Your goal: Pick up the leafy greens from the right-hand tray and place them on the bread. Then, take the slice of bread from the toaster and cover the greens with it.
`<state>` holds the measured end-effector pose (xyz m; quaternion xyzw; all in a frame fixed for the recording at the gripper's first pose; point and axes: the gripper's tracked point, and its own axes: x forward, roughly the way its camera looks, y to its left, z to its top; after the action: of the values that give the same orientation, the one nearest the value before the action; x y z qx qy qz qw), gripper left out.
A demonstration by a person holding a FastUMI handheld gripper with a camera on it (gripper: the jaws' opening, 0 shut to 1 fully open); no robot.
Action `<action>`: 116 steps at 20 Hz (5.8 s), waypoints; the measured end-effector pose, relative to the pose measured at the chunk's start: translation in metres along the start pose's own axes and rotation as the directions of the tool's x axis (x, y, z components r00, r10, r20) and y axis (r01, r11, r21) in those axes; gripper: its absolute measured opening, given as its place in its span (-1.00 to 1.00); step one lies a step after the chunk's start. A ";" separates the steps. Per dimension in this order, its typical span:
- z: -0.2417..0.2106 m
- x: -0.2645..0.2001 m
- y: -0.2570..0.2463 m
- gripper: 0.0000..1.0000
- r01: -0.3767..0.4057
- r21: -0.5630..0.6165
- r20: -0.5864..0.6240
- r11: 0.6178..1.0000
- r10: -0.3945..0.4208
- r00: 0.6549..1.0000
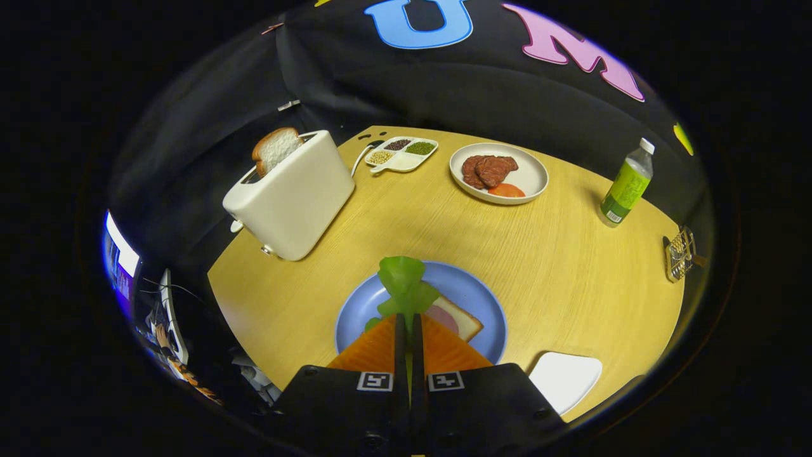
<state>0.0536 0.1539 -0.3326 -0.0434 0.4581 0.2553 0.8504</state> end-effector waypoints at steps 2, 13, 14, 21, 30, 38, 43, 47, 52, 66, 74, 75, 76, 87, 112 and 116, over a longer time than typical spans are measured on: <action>-0.005 0.013 -0.006 -0.88 0.026 -0.008 -0.028 1.000 -0.026 0.999; -0.011 0.032 -0.012 -0.36 0.130 -0.088 -0.027 0.988 -0.133 0.991; -0.011 0.030 -0.012 -0.29 0.132 -0.083 -0.023 0.988 -0.134 0.991; 0.013 -0.002 -0.009 0.98 0.166 -0.015 0.095 0.986 -0.164 0.982; 0.097 -0.063 0.014 1.00 0.175 0.048 0.316 0.983 -0.181 0.931; 0.157 -0.073 0.069 1.00 0.140 -0.015 0.416 0.990 -0.121 0.901; 0.191 -0.061 0.109 1.00 0.097 -0.047 0.441 0.994 -0.067 0.895; 0.217 -0.041 0.144 0.99 0.070 -0.086 0.448 0.994 -0.024 0.894; 0.234 0.004 0.187 1.00 0.049 -0.097 0.422 0.994 -0.004 0.907; 0.229 0.094 0.206 0.91 0.120 -0.053 0.330 0.991 -0.096 0.939; 0.220 0.101 0.214 -0.54 0.107 -0.051 0.277 0.993 -0.089 0.957; 0.221 0.100 0.215 -0.64 0.101 -0.047 0.267 0.994 -0.085 0.960; 0.220 0.100 0.215 -0.68 0.094 -0.049 0.257 0.994 -0.079 0.963; 0.252 0.028 0.208 -0.68 -0.005 -0.064 0.351 0.998 0.027 0.936; 0.075 -0.033 0.020 -0.78 -0.017 0.258 0.229 0.966 -0.044 0.973; 0.052 -0.018 0.016 -0.78 -0.017 0.267 0.190 0.964 -0.035 0.981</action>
<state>0.0778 0.1768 -0.2858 0.0946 0.4033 0.1901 0.8901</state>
